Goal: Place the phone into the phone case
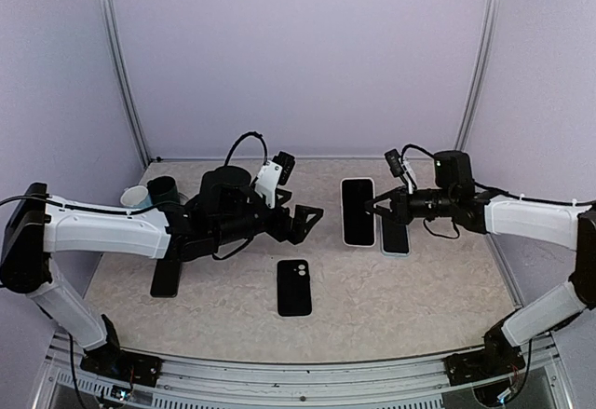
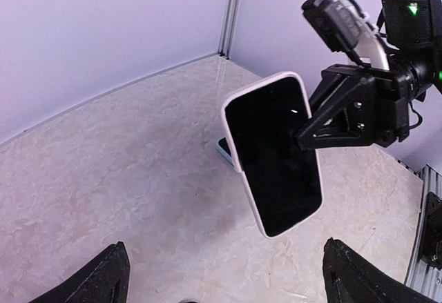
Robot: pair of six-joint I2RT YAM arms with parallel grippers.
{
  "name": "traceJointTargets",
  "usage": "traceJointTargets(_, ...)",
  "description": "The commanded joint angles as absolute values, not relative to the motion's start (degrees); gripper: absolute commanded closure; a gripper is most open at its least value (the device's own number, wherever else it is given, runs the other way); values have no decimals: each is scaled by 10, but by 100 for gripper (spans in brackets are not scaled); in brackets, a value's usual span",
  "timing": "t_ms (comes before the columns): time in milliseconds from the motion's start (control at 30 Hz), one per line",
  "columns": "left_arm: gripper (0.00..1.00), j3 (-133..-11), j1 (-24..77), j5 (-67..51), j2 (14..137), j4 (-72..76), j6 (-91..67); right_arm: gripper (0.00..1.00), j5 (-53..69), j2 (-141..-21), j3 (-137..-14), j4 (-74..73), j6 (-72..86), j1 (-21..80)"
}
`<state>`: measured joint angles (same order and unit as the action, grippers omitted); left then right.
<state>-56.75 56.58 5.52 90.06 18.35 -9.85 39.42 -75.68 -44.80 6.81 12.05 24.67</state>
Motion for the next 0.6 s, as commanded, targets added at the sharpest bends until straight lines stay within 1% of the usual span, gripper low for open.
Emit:
traceJointTargets(0,4,-550,564,84,887,167,-129,100,359,-842,-510,53,200,231)
traceJointTargets(67,4,-551,564,80,892,165,-129,100,362,-877,-524,57,216,228)
traceJointTargets(200,4,-548,563,80,896,167,-131,100,406,-938,-529,101,265,214)
traceJointTargets(533,4,-539,562,83,894,168,-130,100,431,-1054,-574,75,267,163)
traceJointTargets(567,4,-539,562,80,895,171,-132,97,434,-1063,-579,70,263,156)
